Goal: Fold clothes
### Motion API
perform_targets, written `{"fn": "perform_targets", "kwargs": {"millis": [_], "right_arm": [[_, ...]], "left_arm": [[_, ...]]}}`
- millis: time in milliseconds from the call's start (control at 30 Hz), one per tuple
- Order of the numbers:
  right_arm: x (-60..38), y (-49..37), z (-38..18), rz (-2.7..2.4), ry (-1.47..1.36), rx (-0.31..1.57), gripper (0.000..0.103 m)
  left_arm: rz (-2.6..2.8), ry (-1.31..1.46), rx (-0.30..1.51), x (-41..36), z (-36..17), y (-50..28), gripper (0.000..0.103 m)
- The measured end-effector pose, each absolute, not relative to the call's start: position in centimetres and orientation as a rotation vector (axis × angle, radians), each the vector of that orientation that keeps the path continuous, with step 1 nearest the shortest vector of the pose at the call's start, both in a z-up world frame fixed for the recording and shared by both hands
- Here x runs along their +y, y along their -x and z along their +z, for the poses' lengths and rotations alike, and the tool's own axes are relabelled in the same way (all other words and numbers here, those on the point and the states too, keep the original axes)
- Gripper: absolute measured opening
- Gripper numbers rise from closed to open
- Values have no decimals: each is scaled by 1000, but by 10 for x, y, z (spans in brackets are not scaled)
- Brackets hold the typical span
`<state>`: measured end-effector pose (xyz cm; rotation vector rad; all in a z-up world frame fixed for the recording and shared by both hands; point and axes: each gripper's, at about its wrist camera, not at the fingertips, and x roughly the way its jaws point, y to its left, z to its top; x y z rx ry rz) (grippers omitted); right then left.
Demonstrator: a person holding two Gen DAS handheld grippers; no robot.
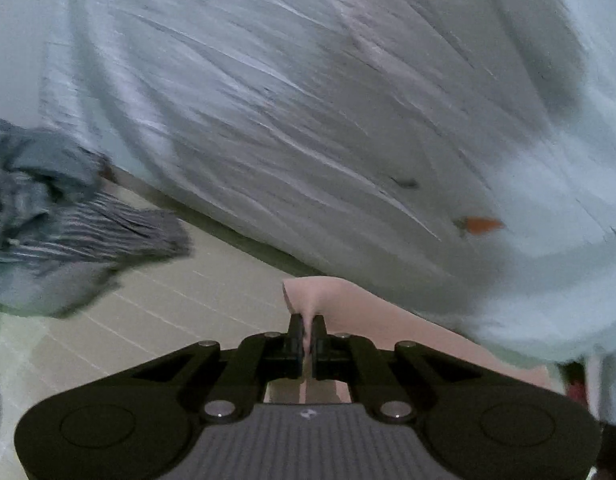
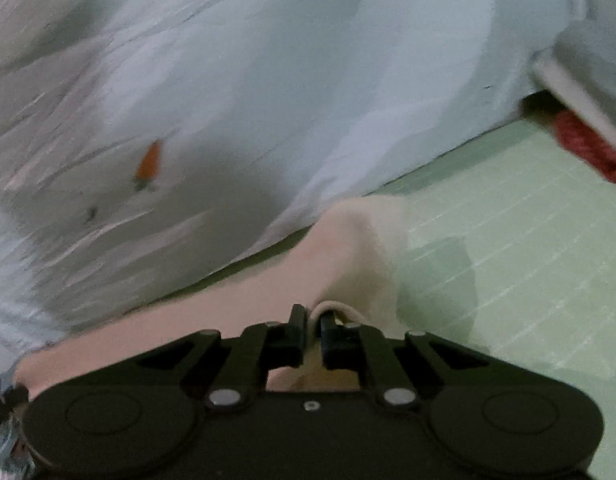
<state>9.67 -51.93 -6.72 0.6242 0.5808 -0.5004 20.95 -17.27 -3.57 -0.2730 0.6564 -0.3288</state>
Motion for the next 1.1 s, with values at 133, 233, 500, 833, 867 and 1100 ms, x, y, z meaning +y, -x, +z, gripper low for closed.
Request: {"fn": "perform_targets", "kwargs": {"millis": [133, 233, 500, 833, 867, 1100], "right_arm": [[-511, -122, -98, -455, -634, 742, 30], [-504, -116, -98, -443, -631, 762, 41], [-517, -75, -77, -547, -566, 699, 56], [-492, -30, -77, -662, -319, 745, 97], [-485, -23, -76, -658, -289, 745, 101], [-438, 24, -88, -646, -206, 794, 103]], "left_arm": [[-202, 340, 786, -153, -88, -229, 4], [-170, 374, 859, -148, -112, -233, 4], [-130, 327, 913, -150, -134, -236, 8], [-105, 222, 875, -152, -94, -189, 91], [-104, 223, 877, -153, -90, -180, 93], [-172, 184, 931, -170, -89, -99, 96]]}}
